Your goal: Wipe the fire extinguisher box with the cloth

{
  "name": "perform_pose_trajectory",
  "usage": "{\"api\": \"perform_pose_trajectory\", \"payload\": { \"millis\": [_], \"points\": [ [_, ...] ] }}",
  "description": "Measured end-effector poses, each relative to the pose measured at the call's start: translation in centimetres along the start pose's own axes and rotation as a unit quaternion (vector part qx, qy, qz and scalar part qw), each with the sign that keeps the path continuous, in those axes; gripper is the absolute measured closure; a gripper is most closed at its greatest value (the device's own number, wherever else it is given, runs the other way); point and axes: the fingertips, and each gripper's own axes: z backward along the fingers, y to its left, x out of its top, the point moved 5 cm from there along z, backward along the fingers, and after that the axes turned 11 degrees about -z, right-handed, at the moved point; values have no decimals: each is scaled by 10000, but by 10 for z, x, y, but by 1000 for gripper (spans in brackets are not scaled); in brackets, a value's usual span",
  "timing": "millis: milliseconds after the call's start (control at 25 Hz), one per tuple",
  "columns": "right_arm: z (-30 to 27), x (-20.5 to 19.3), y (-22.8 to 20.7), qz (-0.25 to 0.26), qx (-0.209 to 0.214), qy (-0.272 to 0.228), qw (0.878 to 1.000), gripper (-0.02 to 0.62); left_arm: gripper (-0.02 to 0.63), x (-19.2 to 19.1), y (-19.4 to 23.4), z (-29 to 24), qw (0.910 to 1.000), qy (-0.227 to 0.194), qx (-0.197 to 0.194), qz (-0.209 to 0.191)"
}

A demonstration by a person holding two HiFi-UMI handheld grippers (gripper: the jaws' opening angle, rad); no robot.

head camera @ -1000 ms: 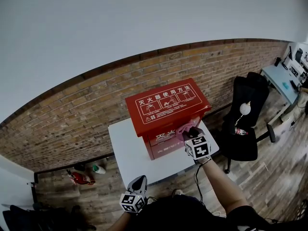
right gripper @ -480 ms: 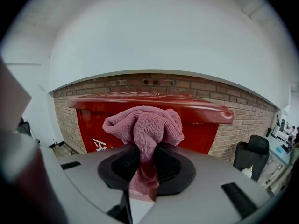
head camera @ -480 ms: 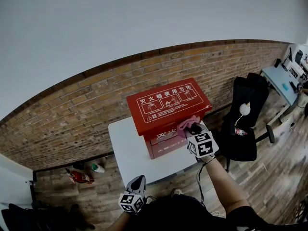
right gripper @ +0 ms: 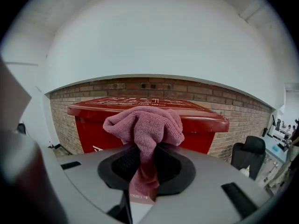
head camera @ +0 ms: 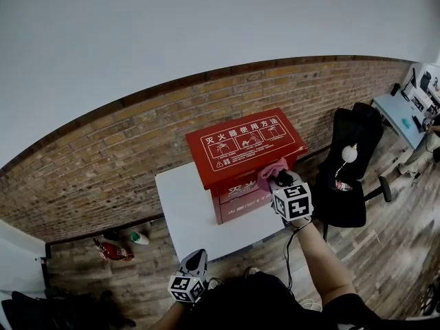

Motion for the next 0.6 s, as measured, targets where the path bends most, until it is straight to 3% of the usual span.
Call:
{"api": "perform_pose_trajectory", "payload": {
  "millis": [600],
  "points": [
    [-2,-1,52,130,121,-113,9998,502,589,-21,41,42,9999,74,46,72]
  ]
}}
